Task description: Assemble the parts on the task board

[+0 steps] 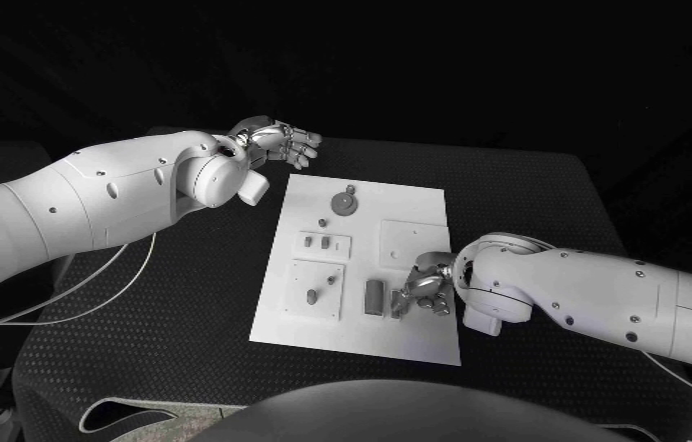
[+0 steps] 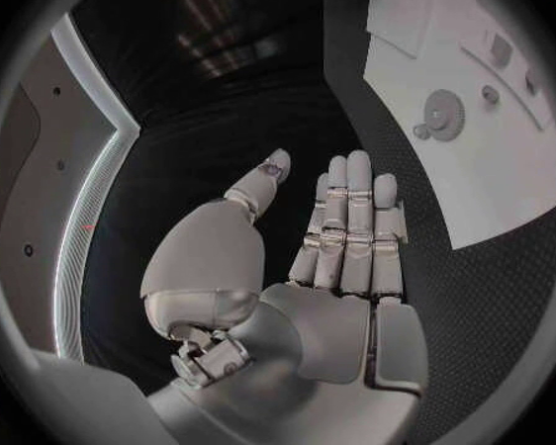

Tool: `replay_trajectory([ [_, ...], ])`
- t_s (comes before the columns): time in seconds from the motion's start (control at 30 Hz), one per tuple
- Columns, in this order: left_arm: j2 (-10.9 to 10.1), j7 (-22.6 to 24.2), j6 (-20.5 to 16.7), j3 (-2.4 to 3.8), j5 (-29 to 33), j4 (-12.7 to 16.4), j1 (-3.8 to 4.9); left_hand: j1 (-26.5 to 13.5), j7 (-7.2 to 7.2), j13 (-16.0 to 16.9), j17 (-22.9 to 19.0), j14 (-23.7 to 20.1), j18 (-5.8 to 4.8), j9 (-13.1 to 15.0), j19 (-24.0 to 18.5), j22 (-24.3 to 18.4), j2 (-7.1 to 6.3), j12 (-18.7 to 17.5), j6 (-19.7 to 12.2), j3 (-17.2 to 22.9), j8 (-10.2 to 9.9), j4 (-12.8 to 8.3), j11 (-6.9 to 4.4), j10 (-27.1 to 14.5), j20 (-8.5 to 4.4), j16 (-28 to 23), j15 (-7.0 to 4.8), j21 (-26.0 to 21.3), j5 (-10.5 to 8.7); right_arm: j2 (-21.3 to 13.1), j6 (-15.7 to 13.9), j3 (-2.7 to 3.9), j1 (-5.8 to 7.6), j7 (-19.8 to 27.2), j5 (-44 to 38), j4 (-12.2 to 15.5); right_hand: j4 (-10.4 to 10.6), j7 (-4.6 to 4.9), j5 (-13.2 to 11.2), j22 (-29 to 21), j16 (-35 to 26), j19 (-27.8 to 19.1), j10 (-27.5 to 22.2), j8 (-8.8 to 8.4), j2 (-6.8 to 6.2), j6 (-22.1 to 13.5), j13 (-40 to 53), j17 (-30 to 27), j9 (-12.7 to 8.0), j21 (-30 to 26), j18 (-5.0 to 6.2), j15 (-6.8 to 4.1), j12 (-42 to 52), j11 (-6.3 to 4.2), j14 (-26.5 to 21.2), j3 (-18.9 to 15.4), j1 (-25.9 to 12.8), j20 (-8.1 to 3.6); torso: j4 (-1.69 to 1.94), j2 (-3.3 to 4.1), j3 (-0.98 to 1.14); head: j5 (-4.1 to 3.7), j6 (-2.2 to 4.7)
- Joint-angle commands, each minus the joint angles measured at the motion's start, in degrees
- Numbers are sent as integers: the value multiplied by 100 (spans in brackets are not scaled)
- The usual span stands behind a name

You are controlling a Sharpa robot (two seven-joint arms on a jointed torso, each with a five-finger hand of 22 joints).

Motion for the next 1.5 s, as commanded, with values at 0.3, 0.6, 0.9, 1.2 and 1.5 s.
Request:
replay_trajectory([
  [0.3, 6, 25, 75, 4, -24, 14, 9, -32, -14, -6, 12, -11, 85, -7, -11, 8, -32, 21, -40, -3, 40, 39, -12, -41, 10, -39, 26, -22, 4, 0, 201, -2, -44, 91, -979, 68, -380, 36, -27, -32, -38, -49, -70, 54, -133, 11, 2, 24, 12, 39, 177, -61, 49, -3, -25, -552, 437, -35, -7, 2, 2, 3, 2],
  [0.6, 9, 22, 80, 4, -27, 15, 9, -32, -14, -6, 16, -10, 85, -9, -11, 11, -31, 22, -41, -2, 42, 40, -12, -41, 11, -41, 26, -24, 3, 37, 116, -6, -99, -16, -1166, 38, -399, 26, -33, -44, -30, -36, -54, 82, -177, 25, -1, 28, 32, 48, 177, -67, 55, -12, -18, -649, 530, -39, 1, 2, 0, -15, -7],
  [0.9, 6, 19, 83, 4, -27, 17, 9, -35, -14, -6, 19, -9, 85, -10, -9, 14, -29, 22, -41, -3, 43, 44, -11, -42, 11, -43, 26, -25, 1, 56, 57, -7, -128, -68, -1200, -18, -218, -3, -33, -73, 47, 3, 25, 132, 71, 84, -27, 107, 57, 58, 177, -81, 49, -39, 77, -710, 465, -30, 1, -2, -9, -26, -8],
  [1.2, -2, 13, 81, 4, -27, 20, 9, -39, -14, -6, 22, -9, 85, -12, -8, 16, -25, 22, -42, -3, 44, 49, -11, -41, 12, -45, 26, -26, 1, 67, 124, -7, -134, -82, -1281, -36, -249, -29, -33, -83, 81, 20, 85, 160, 250, 130, -46, 139, 66, 71, 177, -90, 39, -66, 138, -584, 608, -44, 3, 1, -6, -21, -16],
  [1.5, -2, 6, 97, 3, -29, 21, 9, -44, -14, -6, 27, -7, 85, -14, -6, 19, -13, 23, -42, -1, 46, 59, -11, -41, 12, -47, 27, -28, 3, 69, 122, -8, -137, -96, -1321, -66, -319, -30, -32, -87, 86, 20, 110, 166, 277, 141, -58, 144, 65, 80, 177, -88, 25, -66, 159, -518, 669, -38, -2, 1, -3, -18, -24],
])
